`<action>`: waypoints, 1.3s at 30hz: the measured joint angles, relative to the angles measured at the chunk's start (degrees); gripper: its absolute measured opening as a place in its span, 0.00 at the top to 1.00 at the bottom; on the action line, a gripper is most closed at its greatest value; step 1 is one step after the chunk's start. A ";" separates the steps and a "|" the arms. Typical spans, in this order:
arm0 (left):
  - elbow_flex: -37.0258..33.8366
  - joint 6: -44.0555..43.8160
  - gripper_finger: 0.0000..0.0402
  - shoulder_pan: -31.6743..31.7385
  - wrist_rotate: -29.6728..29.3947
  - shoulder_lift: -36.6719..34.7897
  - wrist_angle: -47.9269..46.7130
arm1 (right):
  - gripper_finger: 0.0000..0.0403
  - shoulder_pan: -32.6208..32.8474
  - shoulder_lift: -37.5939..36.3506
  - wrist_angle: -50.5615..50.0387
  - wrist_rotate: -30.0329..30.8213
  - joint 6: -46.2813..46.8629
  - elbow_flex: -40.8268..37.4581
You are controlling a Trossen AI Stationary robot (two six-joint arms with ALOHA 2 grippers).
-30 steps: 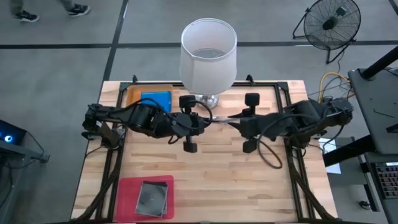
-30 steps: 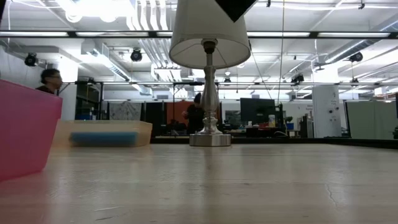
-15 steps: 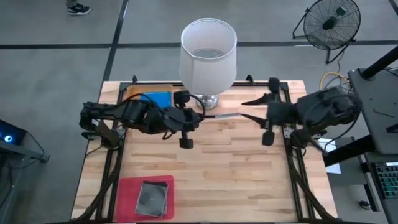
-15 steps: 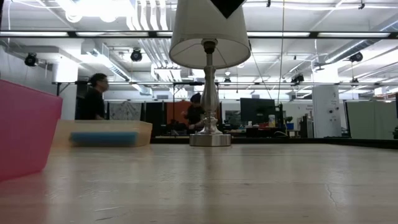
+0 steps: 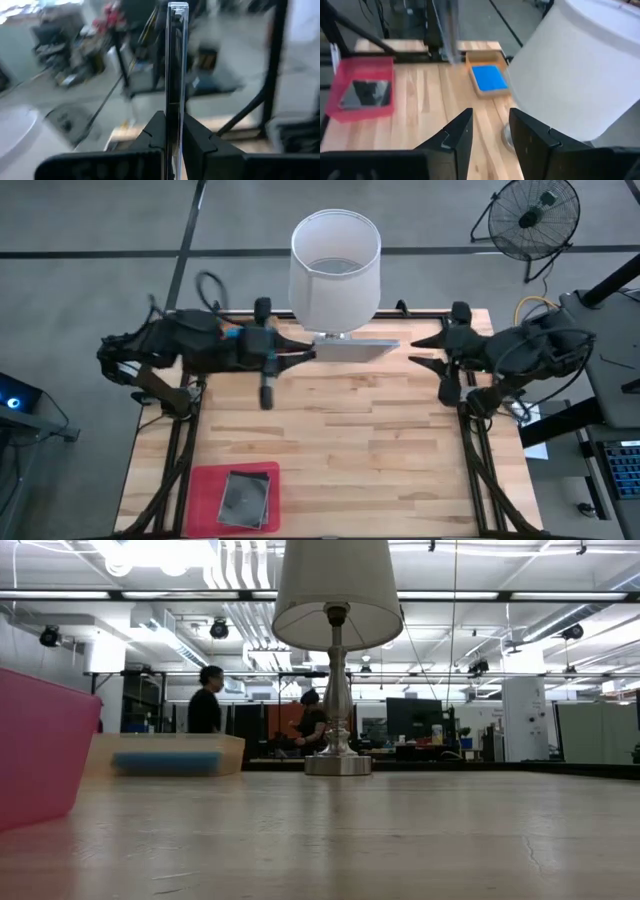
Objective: Pick & place jewel cases by type
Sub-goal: Put the black cd case into the pink bin
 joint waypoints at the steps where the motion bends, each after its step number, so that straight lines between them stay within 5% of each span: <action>1: 0.00 0.06 0.99 -0.02 1.73 -0.57 1.33 | 0.71 0.00 0.06 0.13 0.00 -0.06 -0.57; 17: -0.17 -1.29 0.99 -1.76 25.90 -4.46 29.48 | 0.76 0.00 0.04 -0.62 -0.17 3.76 -9.67; 31: -0.05 17.15 0.99 -2.62 7.95 3.52 54.68 | 0.80 0.00 0.07 0.22 -0.24 9.58 -18.16; 39: 0.24 19.43 0.99 -2.54 0.86 4.45 63.90 | 0.80 0.00 0.07 3.79 -0.46 9.47 -19.07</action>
